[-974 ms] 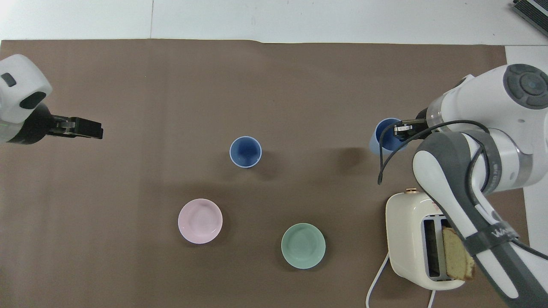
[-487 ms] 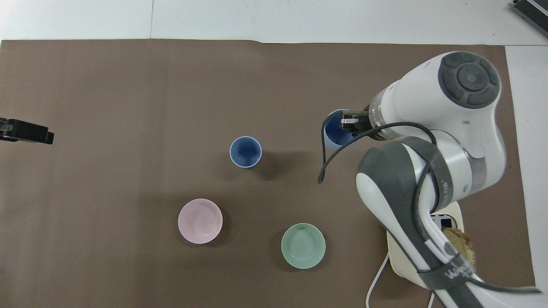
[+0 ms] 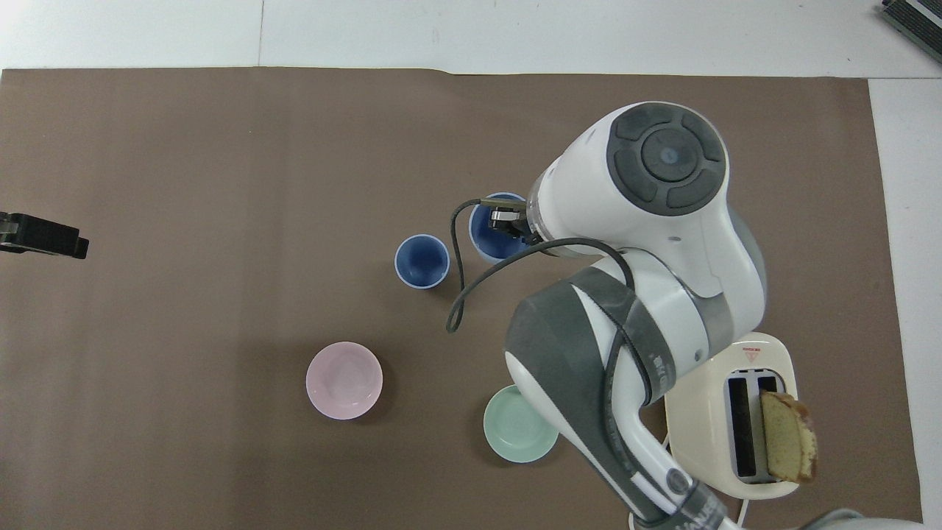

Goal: Stack blue cups with both arms
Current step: 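Carry the blue cup with the right gripper over the placed cup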

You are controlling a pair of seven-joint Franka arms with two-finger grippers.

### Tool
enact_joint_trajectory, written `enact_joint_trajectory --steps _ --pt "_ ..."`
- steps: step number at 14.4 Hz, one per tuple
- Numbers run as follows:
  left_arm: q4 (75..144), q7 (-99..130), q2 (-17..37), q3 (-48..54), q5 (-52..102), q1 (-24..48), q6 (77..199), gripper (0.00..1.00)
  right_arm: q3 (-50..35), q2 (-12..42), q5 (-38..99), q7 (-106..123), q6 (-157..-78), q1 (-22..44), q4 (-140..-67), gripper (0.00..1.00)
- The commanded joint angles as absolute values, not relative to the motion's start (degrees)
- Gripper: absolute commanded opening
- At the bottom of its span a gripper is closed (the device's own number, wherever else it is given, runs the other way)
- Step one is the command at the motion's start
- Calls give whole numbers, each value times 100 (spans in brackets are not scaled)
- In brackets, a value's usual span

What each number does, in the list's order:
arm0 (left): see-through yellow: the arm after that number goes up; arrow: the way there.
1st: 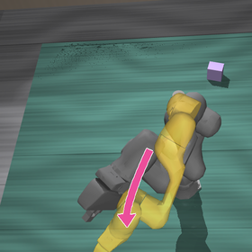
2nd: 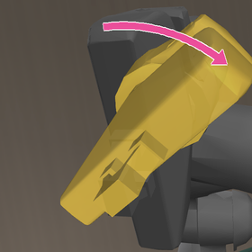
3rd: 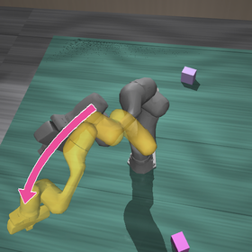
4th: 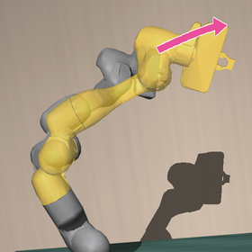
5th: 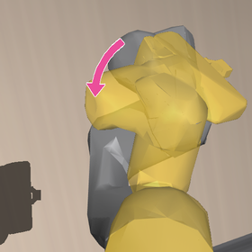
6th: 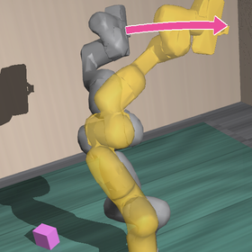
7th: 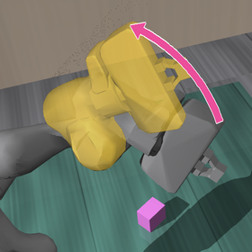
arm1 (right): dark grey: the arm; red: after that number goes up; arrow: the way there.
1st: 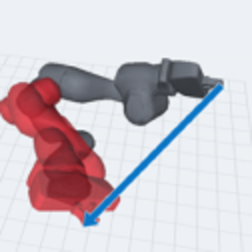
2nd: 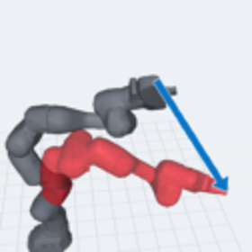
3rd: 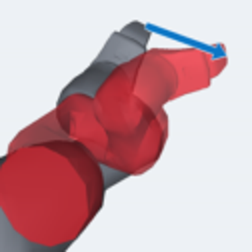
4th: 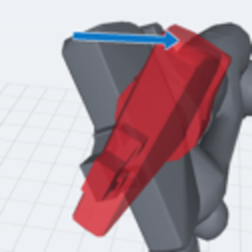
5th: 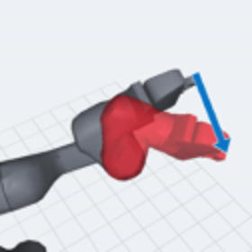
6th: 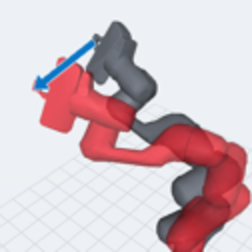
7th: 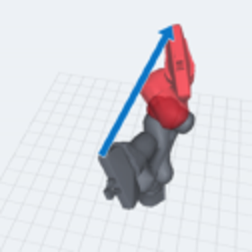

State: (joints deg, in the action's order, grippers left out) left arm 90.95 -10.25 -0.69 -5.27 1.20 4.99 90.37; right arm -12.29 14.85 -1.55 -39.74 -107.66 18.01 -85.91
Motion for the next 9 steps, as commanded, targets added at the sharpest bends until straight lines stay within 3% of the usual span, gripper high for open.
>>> enact_joint_trajectory --steps 1,4,9 --pt "8982 -1028 -44 -483 35 440 8886 100 -1222 1679 -316 -4253 -10573 2012 -8209 0" --pt "8991 -1020 -44 -492 44 439 8921 100 -1178 2072 -605 -4664 -10599 2520 -7947 0" --pt "8991 -1002 -53 -492 44 439 8921 100 -1222 2505 -642 -4957 -10793 2610 -7646 0"
